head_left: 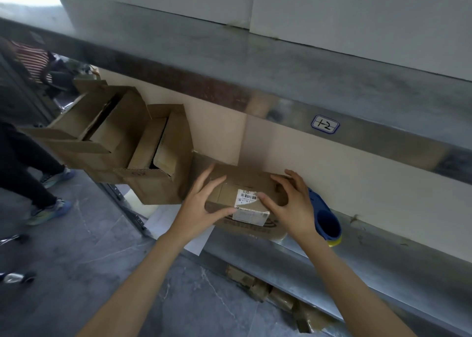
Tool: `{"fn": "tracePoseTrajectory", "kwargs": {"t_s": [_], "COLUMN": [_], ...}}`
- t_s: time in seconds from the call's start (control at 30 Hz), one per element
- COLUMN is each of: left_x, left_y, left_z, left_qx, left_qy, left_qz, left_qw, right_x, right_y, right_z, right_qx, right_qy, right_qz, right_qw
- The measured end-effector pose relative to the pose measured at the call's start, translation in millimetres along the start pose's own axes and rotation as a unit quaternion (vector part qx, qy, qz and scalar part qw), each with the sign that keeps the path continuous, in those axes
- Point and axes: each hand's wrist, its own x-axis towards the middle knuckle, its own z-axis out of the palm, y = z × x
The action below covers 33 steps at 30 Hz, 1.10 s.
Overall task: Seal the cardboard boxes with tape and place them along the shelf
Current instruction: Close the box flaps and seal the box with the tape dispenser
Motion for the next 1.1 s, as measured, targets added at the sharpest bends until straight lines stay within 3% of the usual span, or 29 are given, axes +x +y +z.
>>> {"fn": "tracePoseTrajectory", "kwargs": {"t_s": [0.1,0.27,0.53,0.8,0.93,1.1], "left_x": [-4.2,5.2,6.7,4.6,1.6,2.1], "left_y": [2.3,10.7,7.9,6.5,1.9,-4.7], "left_z": [-3.6,-0.6,0.6,7.6,11.1,7.9], "left_qx": [0.027,0.191,0.230,0.086,0.013,-0.007], "left_qy": [-0.015,-0.034,-0.057,-0.012,-0.002,-0.021], "left_qz": [0.027,0.075,0.089,0.042,-0.047,-0.063], "left_qw": [0.999,0.978,0.967,0.995,0.999,0.998], "right_x": [1.0,3.0,7.0,6.9,-0.1,-18.6], "right_y": [2.9,5.4,9.6,11.5,14.2,20.1], "right_z": [0.1,1.6,1.4,-2.6,-3.7,-7.5], "right_qx": [0.014,0.006,-0.066,-0.074,-0.031,0.021], "right_qy": [-0.012,-0.032,-0.085,-0.106,-0.067,-0.010], "right_qz": [-0.006,-0.031,-0.120,-0.123,-0.115,-0.057], "right_qw": [1.000,0.999,0.987,0.984,0.991,0.998]}}
